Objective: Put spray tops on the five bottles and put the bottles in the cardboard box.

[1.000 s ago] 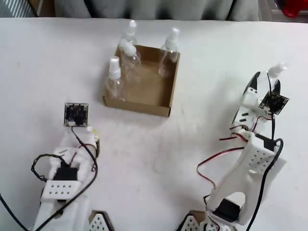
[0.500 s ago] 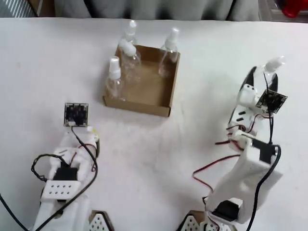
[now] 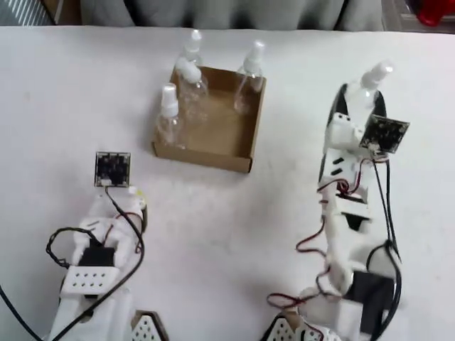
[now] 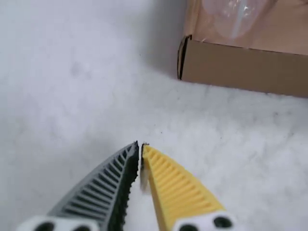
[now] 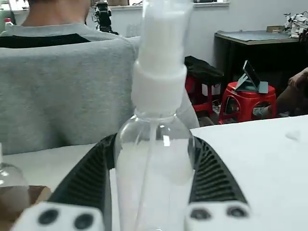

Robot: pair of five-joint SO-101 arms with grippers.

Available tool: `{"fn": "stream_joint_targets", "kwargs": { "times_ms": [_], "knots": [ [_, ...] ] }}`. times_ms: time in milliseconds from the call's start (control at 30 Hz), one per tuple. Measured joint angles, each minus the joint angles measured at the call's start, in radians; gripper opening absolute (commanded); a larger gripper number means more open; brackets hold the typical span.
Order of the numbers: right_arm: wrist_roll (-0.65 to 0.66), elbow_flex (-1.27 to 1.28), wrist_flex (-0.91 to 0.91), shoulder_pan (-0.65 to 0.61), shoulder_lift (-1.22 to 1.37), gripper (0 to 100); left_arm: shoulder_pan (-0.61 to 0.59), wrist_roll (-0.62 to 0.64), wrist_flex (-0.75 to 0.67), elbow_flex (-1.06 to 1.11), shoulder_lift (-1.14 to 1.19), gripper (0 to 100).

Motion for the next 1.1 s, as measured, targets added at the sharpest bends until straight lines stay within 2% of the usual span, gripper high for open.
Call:
{"fn": "stream_joint_targets", "kwargs": {
  "times_ms": [100, 267, 500, 700, 833, 1033, 1100],
  "knots": [
    [-0.003, 0.028, 0.064, -0.06, -0.101, 1.6, 0.0, 0.0, 0.0, 0.0, 0.0, 2],
    [-0.003, 0.071, 0.068, -0.206, -0.238, 1.6, 0.0, 0.0, 0.0, 0.0, 0.0, 2],
    [-0.003, 0.072, 0.068, -0.396, -0.281, 1.6, 0.0, -0.015, 0.0, 0.021, 0.0, 2],
    [-0.003, 0.028, 0.068, -0.491, -0.256, 1.6, 0.0, -0.035, -0.02, 0.021, 0.0, 2],
    [-0.003, -0.031, 0.068, -0.506, -0.163, 1.6, 0.0, -0.035, -0.02, 0.021, 0.0, 2],
    [-0.003, -0.038, 0.068, -0.562, -0.157, 1.6, 0.0, -0.035, -0.025, 0.021, 0.0, 2],
    [-0.003, -0.038, 0.074, -0.571, -0.166, 1.6, 0.0, 0.0, -0.025, 0.021, 0.0, 2]
  ]
}}
